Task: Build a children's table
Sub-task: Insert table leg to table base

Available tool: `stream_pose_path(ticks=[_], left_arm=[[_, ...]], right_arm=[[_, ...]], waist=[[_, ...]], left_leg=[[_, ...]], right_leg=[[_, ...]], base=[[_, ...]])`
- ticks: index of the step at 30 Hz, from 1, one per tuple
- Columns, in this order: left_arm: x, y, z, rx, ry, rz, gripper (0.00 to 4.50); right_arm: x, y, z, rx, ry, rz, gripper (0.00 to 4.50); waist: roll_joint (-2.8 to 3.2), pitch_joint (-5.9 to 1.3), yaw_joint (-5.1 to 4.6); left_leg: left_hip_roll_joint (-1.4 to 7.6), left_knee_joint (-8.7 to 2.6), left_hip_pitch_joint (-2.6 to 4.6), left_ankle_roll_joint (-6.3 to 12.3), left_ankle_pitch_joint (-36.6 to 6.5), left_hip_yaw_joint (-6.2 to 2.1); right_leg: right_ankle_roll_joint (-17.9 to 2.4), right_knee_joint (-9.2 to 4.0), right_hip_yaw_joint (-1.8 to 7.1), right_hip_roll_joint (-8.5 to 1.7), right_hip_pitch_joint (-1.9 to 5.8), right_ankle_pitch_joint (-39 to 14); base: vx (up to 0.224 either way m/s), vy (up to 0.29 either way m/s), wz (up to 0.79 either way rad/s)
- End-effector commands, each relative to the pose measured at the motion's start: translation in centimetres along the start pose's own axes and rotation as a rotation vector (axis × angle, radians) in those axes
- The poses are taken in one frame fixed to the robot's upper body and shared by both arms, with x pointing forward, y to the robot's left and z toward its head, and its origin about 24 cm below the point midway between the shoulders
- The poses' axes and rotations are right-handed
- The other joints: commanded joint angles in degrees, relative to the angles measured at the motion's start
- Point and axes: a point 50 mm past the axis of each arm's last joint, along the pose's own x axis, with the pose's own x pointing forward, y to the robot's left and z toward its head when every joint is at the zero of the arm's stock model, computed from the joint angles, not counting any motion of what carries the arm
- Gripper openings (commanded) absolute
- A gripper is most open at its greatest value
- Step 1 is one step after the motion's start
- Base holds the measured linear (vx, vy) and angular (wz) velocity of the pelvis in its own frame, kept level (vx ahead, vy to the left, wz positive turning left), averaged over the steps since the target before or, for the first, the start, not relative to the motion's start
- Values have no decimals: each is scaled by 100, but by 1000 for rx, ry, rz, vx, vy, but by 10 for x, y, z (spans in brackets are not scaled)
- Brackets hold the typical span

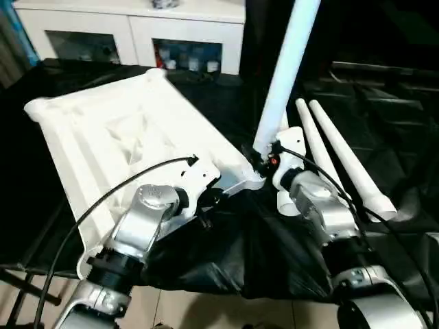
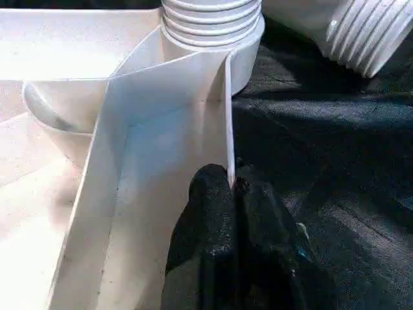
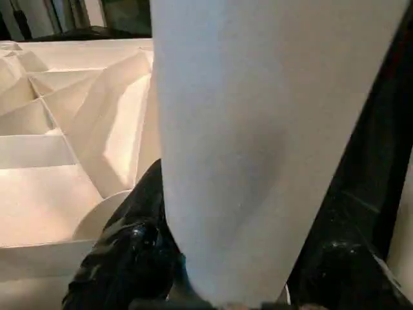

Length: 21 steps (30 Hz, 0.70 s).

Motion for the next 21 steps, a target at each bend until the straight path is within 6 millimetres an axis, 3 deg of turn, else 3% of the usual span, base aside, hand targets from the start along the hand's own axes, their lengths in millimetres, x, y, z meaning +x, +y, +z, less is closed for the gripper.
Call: stream_pose_path(ticks=[1,3,5,6,7,11,12,14,16,18,19,21], left_arm=[[7,-19,21,43,-80,-89,0],[5,-16,20,48,-66,-70,0],[1,-14,20,52,-54,-50,0],[1,-14,20,52,-53,-48,0],[0,-14,20,52,-52,-45,0],[-1,-13,20,67,-53,-51,0],[-1,-13,20,70,-53,-53,0],[-1,-13,20,71,-55,-58,0],[-1,-13,21,66,-65,-67,0],[-2,-12,21,70,-68,-74,0],[-2,-12,21,73,-70,-77,0],[-4,-10,21,82,-73,-89,0]], right_arm=[[-8,24,-68,100,315,49,188],[-6,25,-67,100,314,51,188],[-5,26,-66,86,310,52,188],[-4,26,-65,85,310,51,188],[-4,26,-65,88,307,44,188],[0,27,-59,87,267,61,188],[0,28,-58,88,260,63,223],[2,27,-55,93,240,65,244],[3,27,-49,79,205,88,264],[3,27,-45,73,181,106,295],[3,27,-43,74,172,111,295],[3,25,-36,64,133,137,310]], waist=[[18,-185,27],[25,-180,15],[27,-180,-2],[-34,-188,-13],[1,-188,-7],[-3,-186,-44],[-4,-186,-48],[7,-198,-50],[2,-218,-45],[17,-249,-20],[13,-260,-8],[23,-272,27]], left_leg=[[386,-432,-55,175,-1751,-177],[385,-439,-30,127,-1916,-183],[384,-450,-49,86,-1983,-199],[387,-448,-53,95,-1966,-192],[390,-451,-48,95,-1929,-198],[381,-449,-33,68,-2086,-194],[379,-450,-42,64,-2103,-200],[381,-449,-43,60,-2073,-203],[379,-426,-38,85,-1935,-178],[387,-412,-41,136,-1630,-154],[377,-390,-53,204,-1412,-133],[380,-372,-62,331,-1155,-125]], right_leg=[[-992,-550,287,-456,175,-2448],[-936,-569,291,-453,146,-2585],[-896,-570,287,-457,153,-2640],[-876,-576,288,-457,157,-2632],[-885,-564,293,-461,148,-2554],[-904,-579,292,-453,122,-2581],[-892,-582,294,-462,127,-2644],[-889,-576,294,-463,134,-2611],[-1003,-554,307,-456,136,-2290],[-1170,-494,307,-435,165,-1637],[-1274,-452,305,-430,192,-1217],[-1391,-420,291,-436,230,-889]], base=[[0,0,0],[0,0,0],[0,0,0],[0,0,0],[0,0,0],[0,0,0],[0,0,0],[0,0,0],[0,0,0],[0,0,0],[0,0,0],[0,0,0]])
